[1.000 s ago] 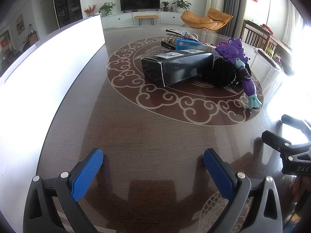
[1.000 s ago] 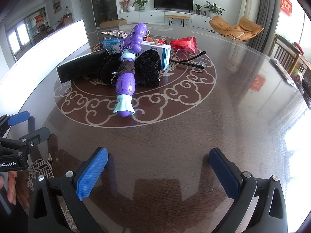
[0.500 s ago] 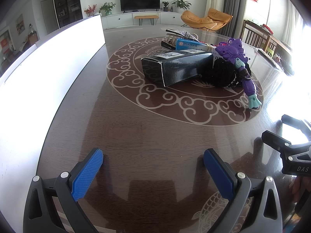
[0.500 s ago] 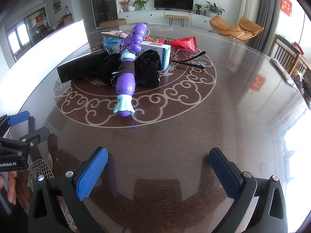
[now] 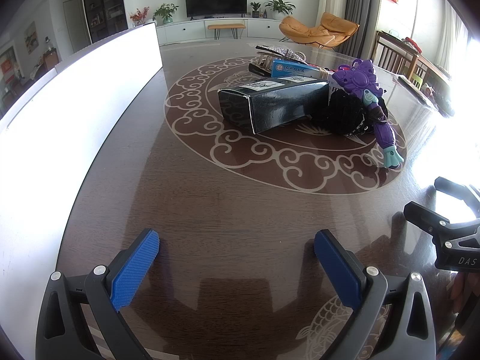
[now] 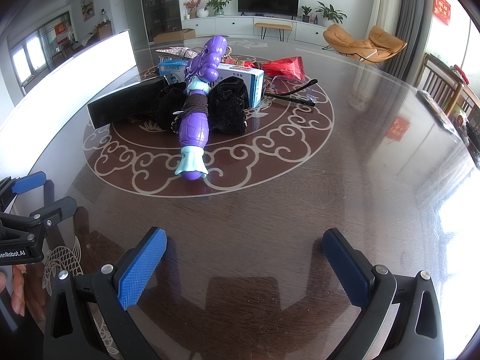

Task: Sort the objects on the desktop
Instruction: 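Reach the right tool to the purple toy wand and close on it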

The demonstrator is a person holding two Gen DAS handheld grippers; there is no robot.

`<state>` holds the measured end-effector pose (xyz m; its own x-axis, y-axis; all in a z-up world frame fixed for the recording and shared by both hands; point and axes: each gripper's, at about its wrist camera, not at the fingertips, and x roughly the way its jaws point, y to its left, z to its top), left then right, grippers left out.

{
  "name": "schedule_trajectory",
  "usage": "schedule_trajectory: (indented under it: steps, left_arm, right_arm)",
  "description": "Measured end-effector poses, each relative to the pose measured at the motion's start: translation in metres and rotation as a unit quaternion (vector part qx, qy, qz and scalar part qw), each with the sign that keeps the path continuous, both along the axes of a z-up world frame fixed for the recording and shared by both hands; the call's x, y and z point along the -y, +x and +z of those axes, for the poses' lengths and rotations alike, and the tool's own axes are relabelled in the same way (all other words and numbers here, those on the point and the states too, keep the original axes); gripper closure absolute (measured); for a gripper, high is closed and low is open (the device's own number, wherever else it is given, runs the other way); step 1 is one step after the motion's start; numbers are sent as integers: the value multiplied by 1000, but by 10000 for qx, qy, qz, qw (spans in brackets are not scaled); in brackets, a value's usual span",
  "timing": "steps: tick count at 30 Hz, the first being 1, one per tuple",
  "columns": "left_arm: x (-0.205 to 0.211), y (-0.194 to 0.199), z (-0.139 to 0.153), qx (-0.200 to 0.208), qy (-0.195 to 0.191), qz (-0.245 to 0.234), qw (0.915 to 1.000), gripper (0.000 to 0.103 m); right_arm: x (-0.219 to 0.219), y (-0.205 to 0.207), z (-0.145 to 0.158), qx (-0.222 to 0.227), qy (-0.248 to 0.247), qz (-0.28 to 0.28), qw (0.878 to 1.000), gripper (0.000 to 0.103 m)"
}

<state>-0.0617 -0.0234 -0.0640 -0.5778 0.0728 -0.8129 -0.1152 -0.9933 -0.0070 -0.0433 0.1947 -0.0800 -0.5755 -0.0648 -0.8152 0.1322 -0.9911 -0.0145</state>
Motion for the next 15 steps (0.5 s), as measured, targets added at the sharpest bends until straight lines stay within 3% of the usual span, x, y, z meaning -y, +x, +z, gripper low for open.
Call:
schedule_trajectory:
  steps: [10,13,15]
  left_arm:
    - [0,2,1,-10,-3,12,10000,0]
    - [0,2,1,-10,-2,11,10000,0]
    - [0,3,1,-10,-6,14,10000,0]
  right_arm:
    - [0,-3,0,7,-1,-2,10000,0]
    - [1,-9,1,209,-3,102,9997,0]
    - [-2,-18,4,298,-305,207,9989,0]
